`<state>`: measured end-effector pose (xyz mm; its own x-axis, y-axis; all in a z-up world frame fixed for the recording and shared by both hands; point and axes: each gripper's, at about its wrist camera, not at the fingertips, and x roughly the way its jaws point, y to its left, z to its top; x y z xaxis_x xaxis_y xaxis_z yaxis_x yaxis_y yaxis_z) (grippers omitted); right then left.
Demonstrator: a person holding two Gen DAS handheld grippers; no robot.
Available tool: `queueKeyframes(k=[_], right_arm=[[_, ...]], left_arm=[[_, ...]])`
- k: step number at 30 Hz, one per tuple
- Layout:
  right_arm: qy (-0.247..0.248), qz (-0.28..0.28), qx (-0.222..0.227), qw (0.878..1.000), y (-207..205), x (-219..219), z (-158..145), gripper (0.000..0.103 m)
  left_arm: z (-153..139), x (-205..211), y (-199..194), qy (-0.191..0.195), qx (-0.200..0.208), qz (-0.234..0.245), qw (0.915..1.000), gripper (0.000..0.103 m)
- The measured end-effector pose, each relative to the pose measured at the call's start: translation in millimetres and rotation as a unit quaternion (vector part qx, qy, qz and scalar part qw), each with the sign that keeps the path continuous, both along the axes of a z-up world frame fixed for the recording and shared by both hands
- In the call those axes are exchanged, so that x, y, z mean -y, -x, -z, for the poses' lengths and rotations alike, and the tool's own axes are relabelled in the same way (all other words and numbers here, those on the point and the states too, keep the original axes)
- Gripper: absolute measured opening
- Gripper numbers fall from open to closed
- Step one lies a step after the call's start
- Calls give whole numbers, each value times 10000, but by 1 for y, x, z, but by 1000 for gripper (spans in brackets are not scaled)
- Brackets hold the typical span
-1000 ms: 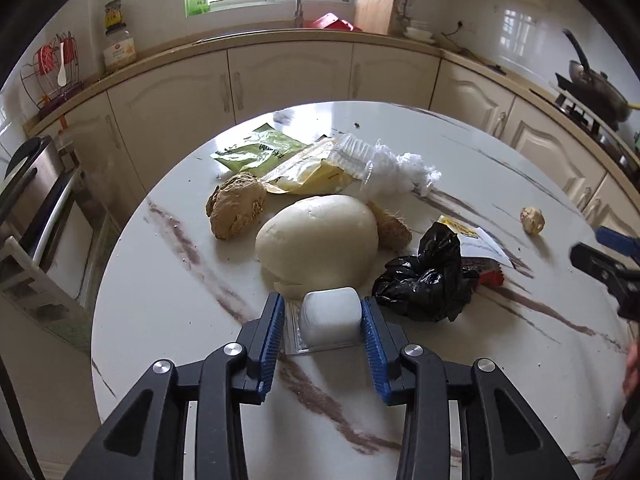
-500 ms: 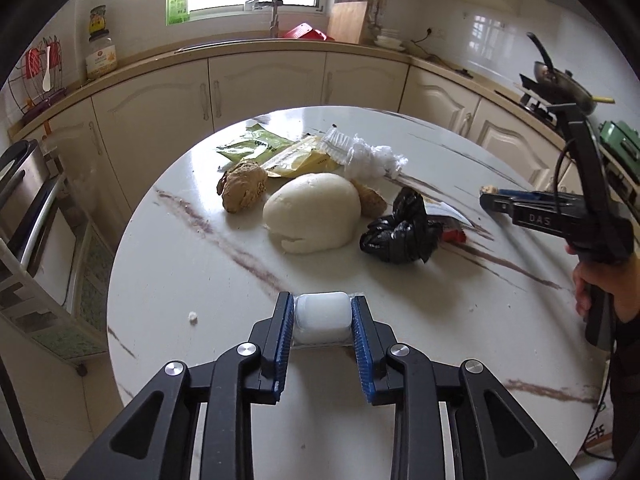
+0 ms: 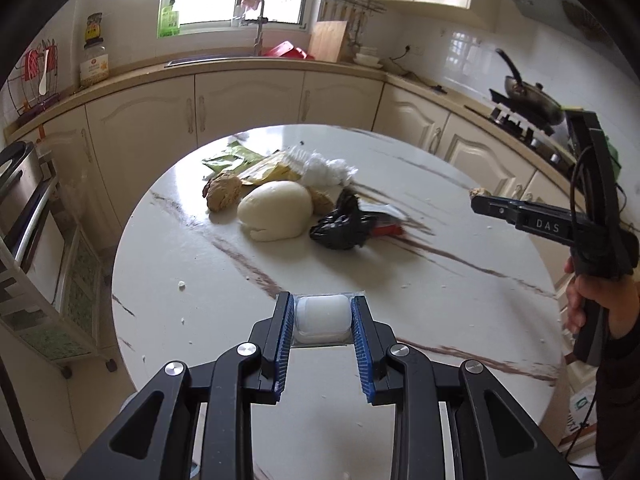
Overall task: Collect trash
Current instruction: 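Grasp the white foam block with the left tool while the right tool grasps the ginger piece, then carry the foam block and ginger over the blue bin and open both tools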
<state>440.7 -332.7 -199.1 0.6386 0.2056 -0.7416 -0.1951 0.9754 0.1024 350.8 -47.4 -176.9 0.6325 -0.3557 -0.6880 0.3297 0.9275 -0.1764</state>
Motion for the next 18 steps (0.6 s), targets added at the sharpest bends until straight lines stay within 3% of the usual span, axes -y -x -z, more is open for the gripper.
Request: queueKeyframes(k=[8,18], right_arm=[[-305,-873,240,9954,54,-87,-33,24],[-703,-2180,154,9733,91,-255,-28,24]], left_arm=[[-19,-40,49,382,135,-70,9992,24],[-3,-175,118,486,61,-1039,9934,24]])
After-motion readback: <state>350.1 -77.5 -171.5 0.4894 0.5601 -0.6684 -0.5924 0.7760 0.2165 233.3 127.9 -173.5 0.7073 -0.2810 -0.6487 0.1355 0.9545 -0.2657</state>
